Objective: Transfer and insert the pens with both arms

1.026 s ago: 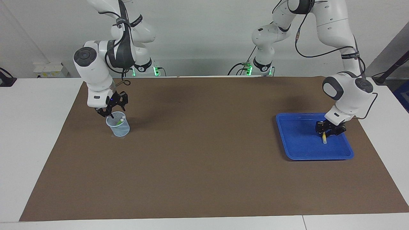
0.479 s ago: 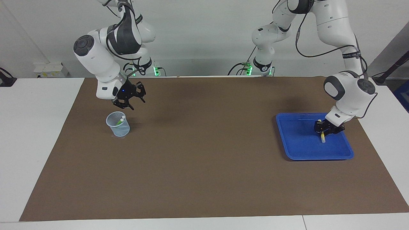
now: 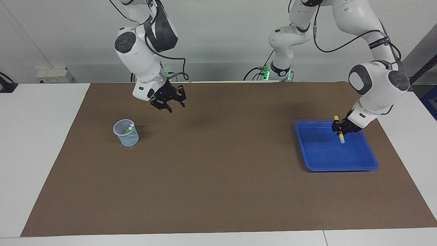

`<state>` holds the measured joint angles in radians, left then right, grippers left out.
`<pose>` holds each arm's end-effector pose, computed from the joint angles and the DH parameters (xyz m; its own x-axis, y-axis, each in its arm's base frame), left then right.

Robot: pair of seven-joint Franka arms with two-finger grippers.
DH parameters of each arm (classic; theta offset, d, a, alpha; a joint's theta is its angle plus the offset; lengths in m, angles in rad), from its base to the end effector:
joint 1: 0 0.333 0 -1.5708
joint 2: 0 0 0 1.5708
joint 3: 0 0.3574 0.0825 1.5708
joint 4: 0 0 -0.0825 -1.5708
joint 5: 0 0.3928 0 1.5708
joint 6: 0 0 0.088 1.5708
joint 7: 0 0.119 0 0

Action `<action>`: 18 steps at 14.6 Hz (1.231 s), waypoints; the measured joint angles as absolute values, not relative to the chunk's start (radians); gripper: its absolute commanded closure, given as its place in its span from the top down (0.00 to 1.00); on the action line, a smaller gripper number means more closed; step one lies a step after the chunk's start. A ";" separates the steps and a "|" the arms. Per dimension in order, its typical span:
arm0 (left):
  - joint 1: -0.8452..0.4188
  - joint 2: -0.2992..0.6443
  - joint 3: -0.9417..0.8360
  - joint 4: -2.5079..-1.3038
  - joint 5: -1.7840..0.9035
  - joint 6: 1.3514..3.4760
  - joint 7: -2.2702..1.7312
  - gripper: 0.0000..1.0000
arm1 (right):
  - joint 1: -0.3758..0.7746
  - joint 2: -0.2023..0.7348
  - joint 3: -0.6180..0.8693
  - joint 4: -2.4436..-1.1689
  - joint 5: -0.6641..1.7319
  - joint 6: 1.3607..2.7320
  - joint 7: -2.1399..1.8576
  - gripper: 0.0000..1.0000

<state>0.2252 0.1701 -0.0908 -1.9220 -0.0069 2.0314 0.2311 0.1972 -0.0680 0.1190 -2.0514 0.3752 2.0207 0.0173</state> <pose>0.5984 0.0826 0.4235 0.9942 -0.0933 -0.0535 -0.0915 -0.9952 0.0345 0.5101 0.1947 0.5015 0.9903 0.1392 0.0047 0.1330 -0.9352 -0.3283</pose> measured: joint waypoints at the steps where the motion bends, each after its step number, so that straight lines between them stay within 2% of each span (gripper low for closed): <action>1: 0.226 0.158 -0.091 -1.922 -0.008 2.012 0.193 0.00 | 0.218 -0.066 0.119 -2.057 0.409 2.049 0.072 0.72; 4: 0.226 0.131 -0.091 -1.921 -0.080 1.957 -0.023 0.00 | 0.270 -0.055 0.120 -2.067 0.490 2.119 0.207 0.79; 6: 0.225 0.115 -0.093 -1.921 -0.130 1.923 -0.156 0.00 | 0.296 -0.052 0.120 -2.069 0.551 2.171 0.282 0.95; 7: 0.220 0.107 -0.093 -1.921 -0.155 1.907 -0.214 0.00 | 0.315 -0.050 0.120 -2.070 0.582 2.209 0.329 0.97; 13: 0.185 0.055 -0.100 -1.921 -0.347 1.835 -0.585 0.00 | 0.448 -0.026 0.122 -2.071 0.660 2.367 0.556 1.00; 18: 0.150 0.024 -0.105 -1.930 -0.506 1.809 -0.848 0.00 | 0.532 0.009 0.121 -2.072 0.766 2.560 0.700 1.00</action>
<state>0.1501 0.0239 -0.1046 -1.9296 -0.5056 1.8087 -0.8483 0.5323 0.0094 0.1213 -2.0721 0.7663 2.5602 0.7004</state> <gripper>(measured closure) 0.771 0.000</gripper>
